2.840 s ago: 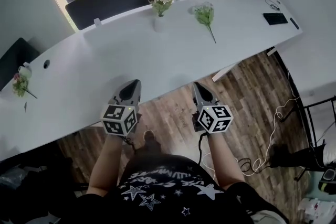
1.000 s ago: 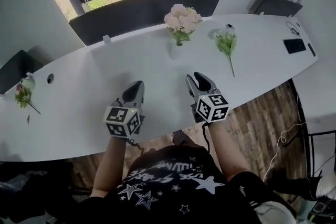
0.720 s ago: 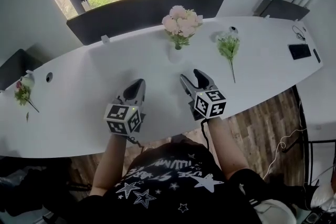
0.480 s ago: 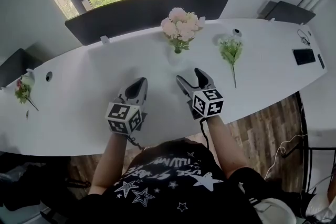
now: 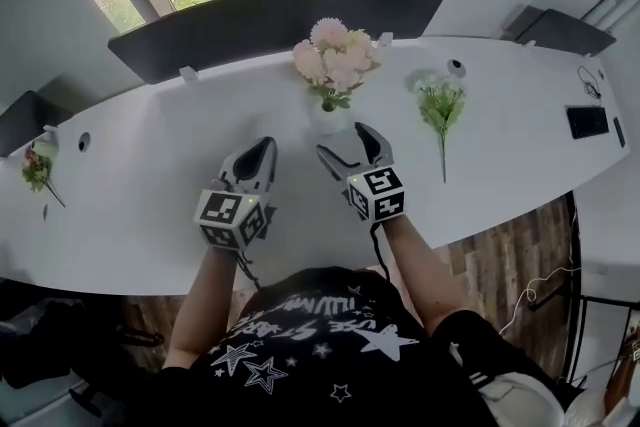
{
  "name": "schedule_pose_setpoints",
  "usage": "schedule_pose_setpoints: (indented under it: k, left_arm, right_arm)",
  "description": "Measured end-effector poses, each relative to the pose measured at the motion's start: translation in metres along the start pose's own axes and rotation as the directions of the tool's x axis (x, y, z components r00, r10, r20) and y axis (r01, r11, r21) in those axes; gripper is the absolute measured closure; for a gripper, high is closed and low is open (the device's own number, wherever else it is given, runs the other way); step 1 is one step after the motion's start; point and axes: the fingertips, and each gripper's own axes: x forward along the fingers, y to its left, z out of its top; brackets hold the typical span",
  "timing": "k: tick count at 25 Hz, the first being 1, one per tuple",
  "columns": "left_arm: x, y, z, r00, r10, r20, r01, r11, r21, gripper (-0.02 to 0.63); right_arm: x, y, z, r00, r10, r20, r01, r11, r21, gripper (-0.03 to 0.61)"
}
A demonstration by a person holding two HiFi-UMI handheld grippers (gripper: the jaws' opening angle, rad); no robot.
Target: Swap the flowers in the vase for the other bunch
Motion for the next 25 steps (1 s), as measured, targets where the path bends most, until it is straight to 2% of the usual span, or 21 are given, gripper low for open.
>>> schedule_pose_setpoints:
  k: [6, 13, 25]
  left_arm:
    - [0.018, -0.002, -0.002, 1.000, 0.021, -0.010, -0.020, 0.999, 0.029, 0.606]
    - [0.030, -0.001, -0.003, 0.998, 0.067, -0.022, -0.066, 0.997, 0.037, 0.606]
    - [0.057, -0.020, -0.005, 0.999, 0.013, -0.044, -0.011, 0.999, 0.048, 0.606]
  right_arm:
    - [0.020, -0.014, -0.008, 1.000, 0.023, -0.020, -0.022, 0.999, 0.046, 0.202]
    - [0.048, -0.015, -0.010, 0.997, 0.063, -0.041, -0.064, 0.998, -0.027, 0.202]
    - [0.072, -0.023, -0.022, 0.994, 0.096, -0.056, -0.096, 0.995, -0.014, 0.202]
